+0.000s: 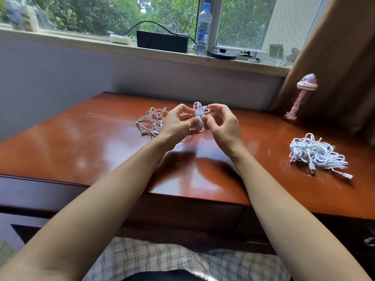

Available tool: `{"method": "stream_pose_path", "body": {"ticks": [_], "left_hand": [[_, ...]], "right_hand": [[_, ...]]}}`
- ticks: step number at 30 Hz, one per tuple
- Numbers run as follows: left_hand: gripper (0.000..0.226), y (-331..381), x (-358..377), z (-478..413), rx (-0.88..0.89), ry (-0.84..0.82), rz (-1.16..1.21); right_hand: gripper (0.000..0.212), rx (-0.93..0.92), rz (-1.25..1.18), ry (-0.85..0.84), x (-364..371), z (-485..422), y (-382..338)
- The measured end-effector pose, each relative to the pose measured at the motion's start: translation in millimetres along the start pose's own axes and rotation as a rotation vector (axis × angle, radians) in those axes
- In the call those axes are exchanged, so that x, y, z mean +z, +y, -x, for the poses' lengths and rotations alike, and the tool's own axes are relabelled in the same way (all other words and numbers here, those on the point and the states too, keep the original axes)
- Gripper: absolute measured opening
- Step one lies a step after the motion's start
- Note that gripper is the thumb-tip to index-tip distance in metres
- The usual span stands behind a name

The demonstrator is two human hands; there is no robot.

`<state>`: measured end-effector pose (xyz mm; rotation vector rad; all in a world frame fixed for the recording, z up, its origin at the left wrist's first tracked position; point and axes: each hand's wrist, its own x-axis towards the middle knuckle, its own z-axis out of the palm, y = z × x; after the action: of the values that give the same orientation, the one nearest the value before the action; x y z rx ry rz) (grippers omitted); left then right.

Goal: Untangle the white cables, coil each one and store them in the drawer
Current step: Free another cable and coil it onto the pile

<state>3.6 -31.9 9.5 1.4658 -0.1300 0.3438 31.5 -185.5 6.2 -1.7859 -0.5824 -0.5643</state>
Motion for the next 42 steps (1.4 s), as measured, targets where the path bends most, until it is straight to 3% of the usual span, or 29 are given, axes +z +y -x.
{"method": "stream_pose_path", "body": {"ticks": [5, 13, 20, 27, 38, 42], "left_hand": [[0.024, 3, -2, 0, -0.014, -0.028, 0.072], [0.021, 4, 0, 2, -0.034, -0.078, 0.099], [0.016, 1, -1, 1, -0.038, -0.095, 0.076], [0.024, 1, 0, 1, -0.026, -0.067, 0.087], [0.022, 2, 4, -5, -0.084, -0.139, 0.122], [0.023, 5, 9, -4, -0.139, -0.144, 0.204]], "right_hand": [[0.019, 0.05, -0.141, -0.03, -2, -2, 1], [0.007, 0.003, -0.156, -0.012, -6, -3, 3], [0.019, -0.08, 0.015, -0.001, -9, -6, 9], [0.007, -0.253, 0.25, -0.007, -4, -5, 8], [0.013, -0.034, 0.046, -0.019, -13, -4, 3], [0.025, -0.004, 0.056, 0.013, -18, -6, 1]]}}
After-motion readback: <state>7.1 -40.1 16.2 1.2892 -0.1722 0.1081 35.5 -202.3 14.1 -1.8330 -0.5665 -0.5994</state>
